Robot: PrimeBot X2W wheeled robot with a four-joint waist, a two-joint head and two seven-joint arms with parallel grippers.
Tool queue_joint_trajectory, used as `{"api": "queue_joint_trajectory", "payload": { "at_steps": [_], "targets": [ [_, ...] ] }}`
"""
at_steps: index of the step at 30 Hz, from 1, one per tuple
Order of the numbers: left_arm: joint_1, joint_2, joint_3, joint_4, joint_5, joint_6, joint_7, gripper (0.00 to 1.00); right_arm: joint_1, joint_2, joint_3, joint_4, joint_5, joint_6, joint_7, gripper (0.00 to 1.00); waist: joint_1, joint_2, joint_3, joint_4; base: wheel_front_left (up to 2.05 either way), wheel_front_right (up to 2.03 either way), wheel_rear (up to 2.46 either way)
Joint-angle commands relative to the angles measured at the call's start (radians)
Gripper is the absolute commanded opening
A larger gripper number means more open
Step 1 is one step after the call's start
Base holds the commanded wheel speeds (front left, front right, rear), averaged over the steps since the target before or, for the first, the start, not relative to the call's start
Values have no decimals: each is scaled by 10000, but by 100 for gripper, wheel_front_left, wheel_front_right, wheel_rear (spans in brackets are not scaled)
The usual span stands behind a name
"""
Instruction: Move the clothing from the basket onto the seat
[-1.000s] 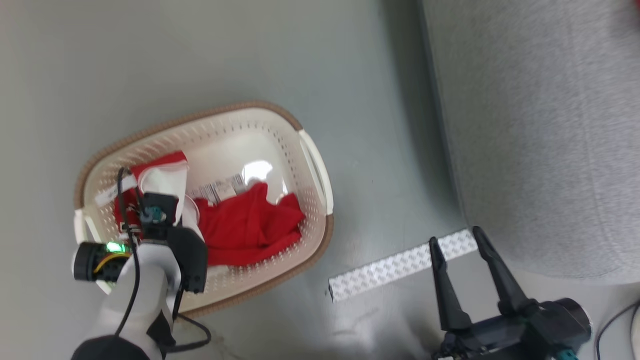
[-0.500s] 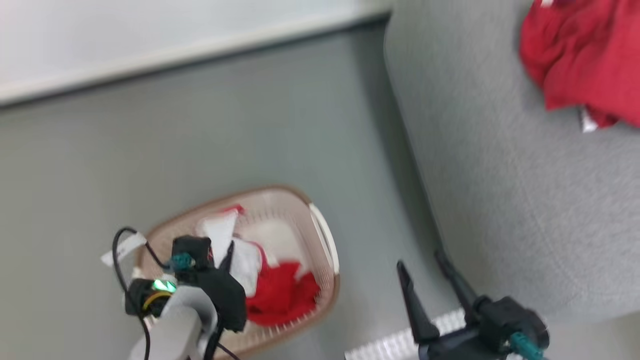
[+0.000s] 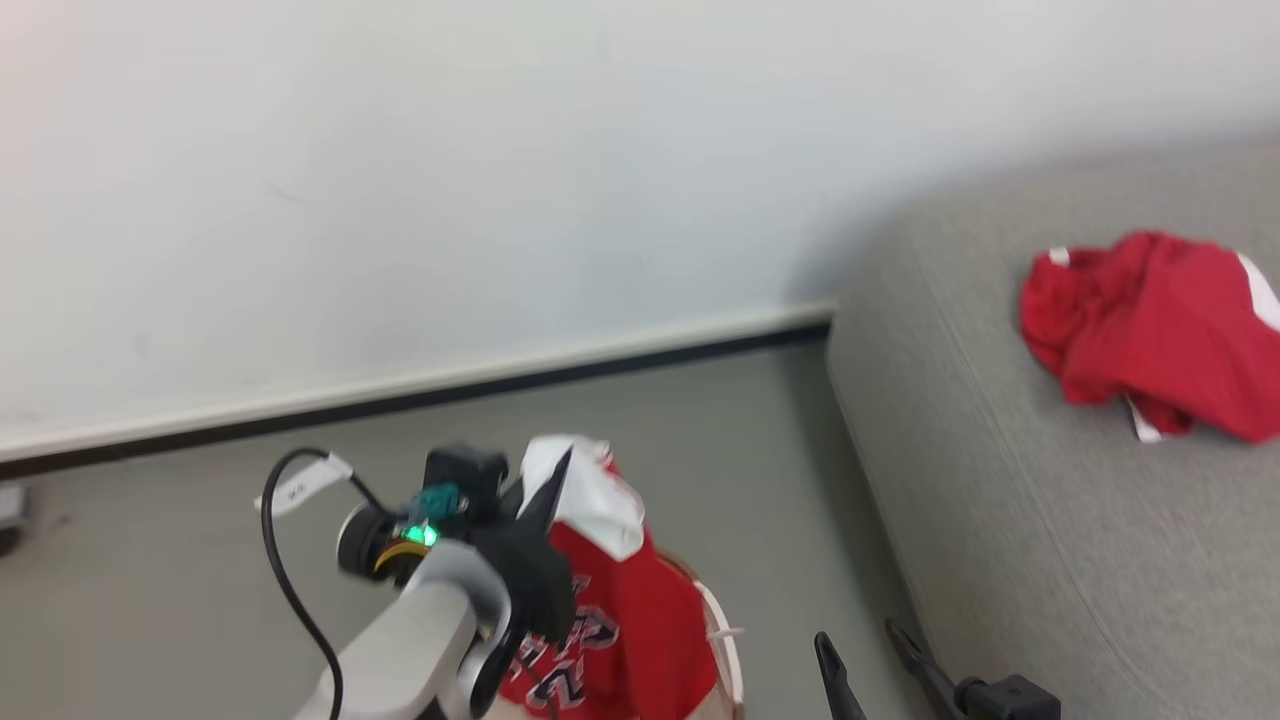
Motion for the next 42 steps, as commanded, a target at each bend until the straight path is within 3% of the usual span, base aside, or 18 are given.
{"api": "queue_joint_trajectory", "payload": {
  "at_steps": [1, 10, 23, 34, 42],
  "targets": [
    [-88, 6, -32, -54, -17, 2, -88, 0, 88, -8, 19, 14, 50, 1, -28, 100, 4, 2, -1230, 1144, 0, 0, 0],
    [-1227, 0, -798, -1409, -600, -2, 20, 0, 49, 20, 82, 176, 164, 1, 45, 100, 4, 2, -1700, 1620, 0, 0, 0],
    [-2038, -1, -1888, -1640, -909, -330, 91, 0, -16, 36, 146, 350, 306, 1, 365, 100, 4, 2, -2093, 1729, 0, 0, 0],
    [-2173, 4, -2790, -2296, -1039, -1260, -113, 0, -1064, -187, 186, 762, 920, 1, 1766, 100, 4, 2, -2269, 2053, 0, 0, 0],
    [-2381, 0, -3320, -3099, -1248, -1515, -177, 0, -1632, -538, 181, 1245, 967, 1, 2017, 100, 4, 2, -2182, 2394, 0, 0, 0]
  ]
}}
